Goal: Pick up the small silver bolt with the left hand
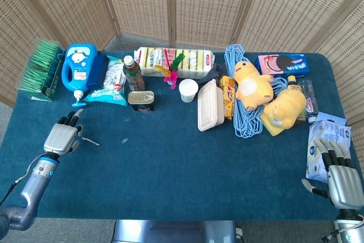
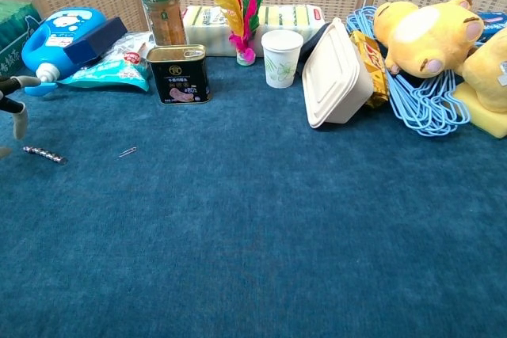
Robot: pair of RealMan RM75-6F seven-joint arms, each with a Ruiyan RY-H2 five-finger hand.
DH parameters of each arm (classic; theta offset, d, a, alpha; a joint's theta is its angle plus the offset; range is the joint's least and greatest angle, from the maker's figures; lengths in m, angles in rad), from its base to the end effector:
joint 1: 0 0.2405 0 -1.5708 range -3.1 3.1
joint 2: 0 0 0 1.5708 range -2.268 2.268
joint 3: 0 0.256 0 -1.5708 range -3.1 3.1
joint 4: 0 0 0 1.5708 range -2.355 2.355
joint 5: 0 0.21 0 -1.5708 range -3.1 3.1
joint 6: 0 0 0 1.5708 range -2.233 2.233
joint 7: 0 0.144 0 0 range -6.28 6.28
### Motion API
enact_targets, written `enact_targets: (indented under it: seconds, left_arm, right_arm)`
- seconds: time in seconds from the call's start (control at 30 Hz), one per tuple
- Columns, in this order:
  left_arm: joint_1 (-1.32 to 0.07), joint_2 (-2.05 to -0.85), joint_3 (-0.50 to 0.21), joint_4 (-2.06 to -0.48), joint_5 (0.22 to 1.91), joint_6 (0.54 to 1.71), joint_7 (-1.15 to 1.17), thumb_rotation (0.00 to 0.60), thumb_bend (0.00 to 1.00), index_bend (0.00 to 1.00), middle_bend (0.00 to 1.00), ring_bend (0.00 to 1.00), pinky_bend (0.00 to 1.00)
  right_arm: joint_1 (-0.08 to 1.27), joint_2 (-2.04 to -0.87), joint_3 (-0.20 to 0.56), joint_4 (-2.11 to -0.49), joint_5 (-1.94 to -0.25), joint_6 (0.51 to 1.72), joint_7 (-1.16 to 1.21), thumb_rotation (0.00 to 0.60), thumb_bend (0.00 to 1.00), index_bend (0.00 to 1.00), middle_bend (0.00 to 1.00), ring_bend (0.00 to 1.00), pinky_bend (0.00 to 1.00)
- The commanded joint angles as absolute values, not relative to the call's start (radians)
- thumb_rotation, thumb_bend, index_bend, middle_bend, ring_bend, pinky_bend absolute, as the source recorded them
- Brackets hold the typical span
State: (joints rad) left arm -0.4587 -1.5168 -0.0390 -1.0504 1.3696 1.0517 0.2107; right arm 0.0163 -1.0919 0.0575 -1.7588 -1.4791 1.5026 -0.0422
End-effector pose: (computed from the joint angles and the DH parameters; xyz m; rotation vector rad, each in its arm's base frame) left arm -0.3267 0.3079 0.0366 -1.7616 -0.7122 -0.5450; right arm -0.2963 -0.1602 0.1593 1.2980 -0.9950 0.9200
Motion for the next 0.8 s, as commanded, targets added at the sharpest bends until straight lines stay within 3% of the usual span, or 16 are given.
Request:
enact_targets:
  seconds: [0.03, 0.8]
  left_arm:
    - [-0.461, -1.519, -0.04, -1.05, 1.363, 1.042, 0.215, 0.6, 0.59, 0.46, 0.0, 0.05, 0.18]
    - [-0.468, -1.556, -0.046, -1.002, 1.359, 1.032, 0.206, 0.6, 0.59, 0.46, 0.0, 0.05, 0.18]
  right_arm:
    - [0.016, -1.092, 0.057, -1.759, -1.479, 1.503, -0.043, 0.6, 0.0, 0.0, 0.0, 0.0, 0.0]
    - [0.018, -1.094, 0.058, -1.758, -1.474, 1.5, -0.041, 0.6, 0.0, 0.0, 0.0, 0.0, 0.0]
